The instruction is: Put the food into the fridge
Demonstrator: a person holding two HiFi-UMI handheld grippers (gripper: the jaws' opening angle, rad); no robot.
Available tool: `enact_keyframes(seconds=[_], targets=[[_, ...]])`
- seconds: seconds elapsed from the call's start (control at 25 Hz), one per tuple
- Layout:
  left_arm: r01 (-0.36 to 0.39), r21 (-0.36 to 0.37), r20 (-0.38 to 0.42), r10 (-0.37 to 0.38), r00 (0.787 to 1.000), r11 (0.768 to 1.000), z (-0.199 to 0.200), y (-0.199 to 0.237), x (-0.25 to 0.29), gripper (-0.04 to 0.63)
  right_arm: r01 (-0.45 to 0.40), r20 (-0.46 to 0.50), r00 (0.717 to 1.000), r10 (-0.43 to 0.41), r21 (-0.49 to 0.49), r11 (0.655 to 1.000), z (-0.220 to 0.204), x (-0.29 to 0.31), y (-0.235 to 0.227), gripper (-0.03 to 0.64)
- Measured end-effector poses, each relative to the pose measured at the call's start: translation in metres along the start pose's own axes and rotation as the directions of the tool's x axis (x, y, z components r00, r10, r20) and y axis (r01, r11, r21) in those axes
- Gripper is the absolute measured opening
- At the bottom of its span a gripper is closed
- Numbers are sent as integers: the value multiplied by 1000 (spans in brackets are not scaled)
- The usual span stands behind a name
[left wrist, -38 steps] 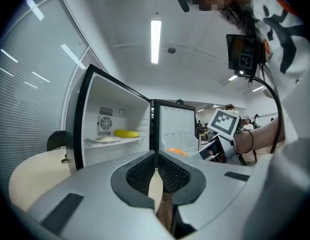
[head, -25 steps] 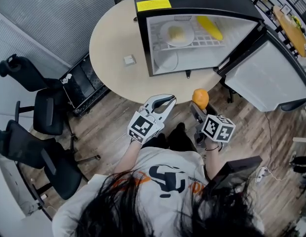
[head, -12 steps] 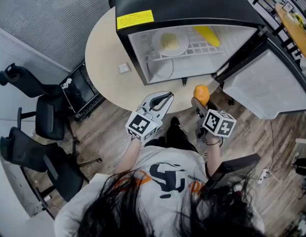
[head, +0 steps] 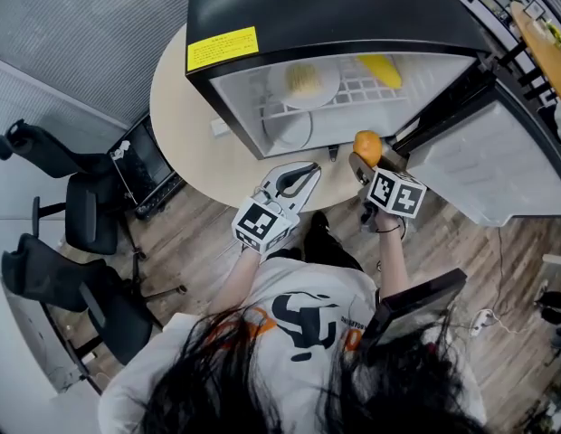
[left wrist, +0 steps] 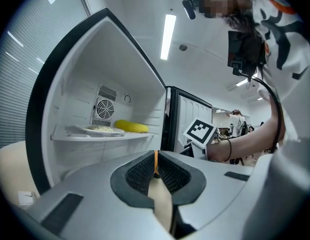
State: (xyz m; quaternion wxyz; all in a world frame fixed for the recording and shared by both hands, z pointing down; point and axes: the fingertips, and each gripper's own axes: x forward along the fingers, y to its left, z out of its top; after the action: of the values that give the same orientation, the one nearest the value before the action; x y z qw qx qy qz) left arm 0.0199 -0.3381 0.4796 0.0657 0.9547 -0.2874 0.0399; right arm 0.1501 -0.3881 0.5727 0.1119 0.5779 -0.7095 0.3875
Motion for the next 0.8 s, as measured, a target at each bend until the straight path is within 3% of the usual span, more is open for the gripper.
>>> enact_keyframes(seconds=[0.28, 0.6, 0.8], targets=[[0, -4, -13, -1, 1000, 1000, -4, 0, 6, 14, 17, -46, 999, -18, -23, 1000, 15, 47, -13, 334], [-8, -25, -21, 8, 1000, 1000, -5, 3, 1, 14, 83, -7, 996, -85, -126, 989, 42, 86, -36, 334], [-15, -16, -38, 14, 999, 1000, -6, 4, -4, 13, 147, 24, 989, -146, -253, 956, 58, 104, -43, 334]])
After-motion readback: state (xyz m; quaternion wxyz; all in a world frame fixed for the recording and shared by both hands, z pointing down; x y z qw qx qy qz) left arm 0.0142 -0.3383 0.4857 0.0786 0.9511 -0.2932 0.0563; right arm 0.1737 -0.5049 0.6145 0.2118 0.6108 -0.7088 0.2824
